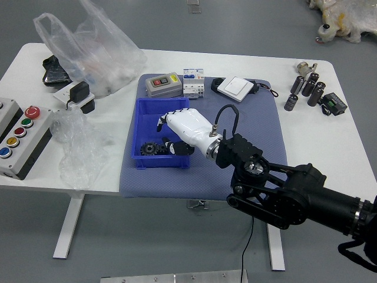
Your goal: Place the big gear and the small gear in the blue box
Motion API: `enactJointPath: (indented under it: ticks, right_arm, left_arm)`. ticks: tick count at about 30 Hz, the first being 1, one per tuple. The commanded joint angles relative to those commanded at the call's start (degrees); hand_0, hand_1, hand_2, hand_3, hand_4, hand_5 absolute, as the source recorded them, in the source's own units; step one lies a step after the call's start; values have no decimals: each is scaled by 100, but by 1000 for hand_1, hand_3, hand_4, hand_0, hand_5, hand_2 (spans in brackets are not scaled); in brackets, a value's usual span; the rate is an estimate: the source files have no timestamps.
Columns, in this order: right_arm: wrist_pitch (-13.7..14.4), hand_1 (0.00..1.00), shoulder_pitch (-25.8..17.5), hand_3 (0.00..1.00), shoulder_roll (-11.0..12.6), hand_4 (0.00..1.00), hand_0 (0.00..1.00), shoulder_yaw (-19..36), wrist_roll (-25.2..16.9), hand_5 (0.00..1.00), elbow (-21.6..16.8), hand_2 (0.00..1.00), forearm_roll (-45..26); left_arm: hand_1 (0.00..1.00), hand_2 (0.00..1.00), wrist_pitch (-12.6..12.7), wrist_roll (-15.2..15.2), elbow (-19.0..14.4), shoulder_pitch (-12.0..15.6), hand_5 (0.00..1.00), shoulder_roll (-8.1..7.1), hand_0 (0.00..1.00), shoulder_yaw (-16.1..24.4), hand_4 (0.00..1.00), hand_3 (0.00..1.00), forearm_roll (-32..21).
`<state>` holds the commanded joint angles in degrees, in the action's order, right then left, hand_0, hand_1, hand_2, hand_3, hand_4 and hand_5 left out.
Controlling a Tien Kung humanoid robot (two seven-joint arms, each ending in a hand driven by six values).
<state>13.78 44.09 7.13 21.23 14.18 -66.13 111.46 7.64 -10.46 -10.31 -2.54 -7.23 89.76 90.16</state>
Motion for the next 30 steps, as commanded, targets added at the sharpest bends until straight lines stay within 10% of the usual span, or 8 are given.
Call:
enactJointPath:
  ticks: [18, 30]
  right_arm:
    - [1664, 735, -1303, 732, 651, 624, 701, 2364, -1595, 198, -1145, 756, -2448]
    - [1422, 724, -2899, 716, 1110, 657, 703, 5005, -2869, 268, -1940, 745, -4411]
  left_arm:
    - [522, 516, -16, 119, 0, -139, 273, -69, 622, -163, 694, 659, -64]
    - [524, 516, -48, 443, 0, -264, 275, -295, 622, -906, 694, 658, -550]
